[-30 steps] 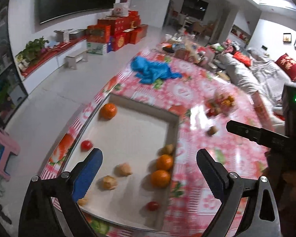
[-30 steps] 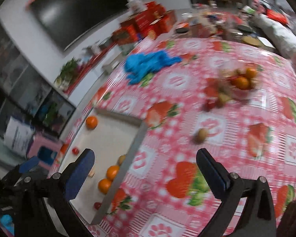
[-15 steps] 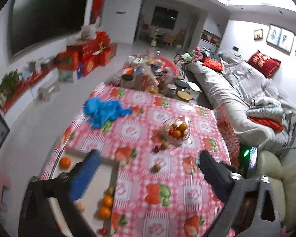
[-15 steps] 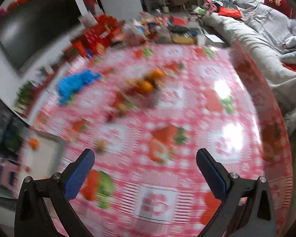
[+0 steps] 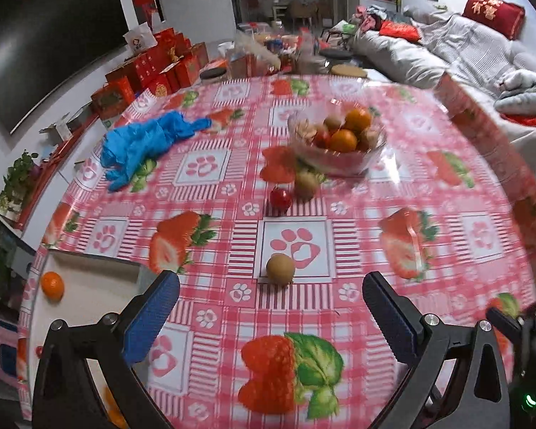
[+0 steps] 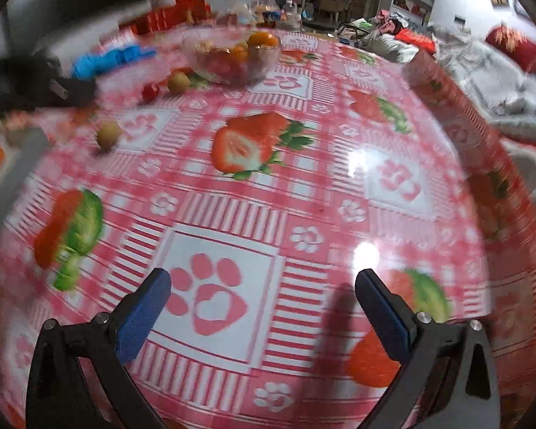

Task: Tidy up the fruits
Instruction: 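Grasp a brown kiwi with the left gripper while the right grasps a small red tomato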

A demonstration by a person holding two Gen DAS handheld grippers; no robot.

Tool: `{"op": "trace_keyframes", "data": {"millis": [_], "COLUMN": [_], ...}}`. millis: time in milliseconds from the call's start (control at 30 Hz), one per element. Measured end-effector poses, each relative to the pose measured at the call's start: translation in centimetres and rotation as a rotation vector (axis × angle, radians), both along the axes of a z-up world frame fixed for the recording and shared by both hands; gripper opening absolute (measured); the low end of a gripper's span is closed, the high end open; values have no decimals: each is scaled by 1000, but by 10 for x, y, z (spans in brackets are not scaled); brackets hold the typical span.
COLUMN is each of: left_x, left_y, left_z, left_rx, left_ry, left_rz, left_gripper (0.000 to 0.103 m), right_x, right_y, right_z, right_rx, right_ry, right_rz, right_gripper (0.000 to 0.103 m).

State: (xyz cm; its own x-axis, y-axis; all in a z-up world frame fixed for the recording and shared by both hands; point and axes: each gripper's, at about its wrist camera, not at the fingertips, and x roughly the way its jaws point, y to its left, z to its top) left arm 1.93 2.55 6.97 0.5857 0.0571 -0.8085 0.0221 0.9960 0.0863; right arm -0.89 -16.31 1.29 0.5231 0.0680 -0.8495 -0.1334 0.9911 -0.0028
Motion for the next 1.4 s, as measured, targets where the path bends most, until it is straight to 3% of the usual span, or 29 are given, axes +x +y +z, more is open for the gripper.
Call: {"op": "trace_keyframes", "data": {"millis": [233, 300, 333, 400, 533, 667, 767, 867, 900, 1033, 1133, 1233, 1400], "left_x": [24, 28, 31, 36, 38, 38, 38, 37, 37, 28, 9, -16, -55], "left_y": [6, 5, 5, 5, 9, 8, 7, 1, 0, 5, 16, 31, 56], "left_z": [-32, -45, -51, -61, -63, -63, -61, -60, -59, -59, -58, -59, -59], "left_rx": [-42, -38, -37, -33, -73, -64, -105, -100, -94, -104, -96, -106, -141], "left_ry": [24, 52, 75, 102, 77, 56, 50, 49, 53, 56, 61, 57, 58], "left_rz": [46, 45, 40, 54, 80, 74, 57, 23, 11, 4, 7, 18, 54], "left_gripper": [102, 79, 76, 75, 75, 74, 55, 31, 27, 27, 27, 27, 27], "right_x": [-4, -4, -4, -4, -4, -4, -4, -4, -5, -4, 6, 24, 70], "right_y": [-1, 0, 0, 0, 0, 0, 0, 0, 0, 0, 4, 8, 40], "right_z": [-2, -1, -1, -1, -1, -1, -1, -1, -1, -1, 3, 12, 25], "right_rx": [15, 16, 16, 15, 15, 15, 15, 15, 15, 14, 19, 147, 254], "right_ry": [-53, -52, -52, -52, -53, -53, -53, -53, -53, -41, 48, 97, 113], "right_rz": [-2, -2, -2, -2, -2, -2, -2, -2, -2, 3, 25, 42, 46], "right_gripper": [103, 103, 103, 103, 103, 103, 103, 103, 103, 103, 103, 103, 102]}}
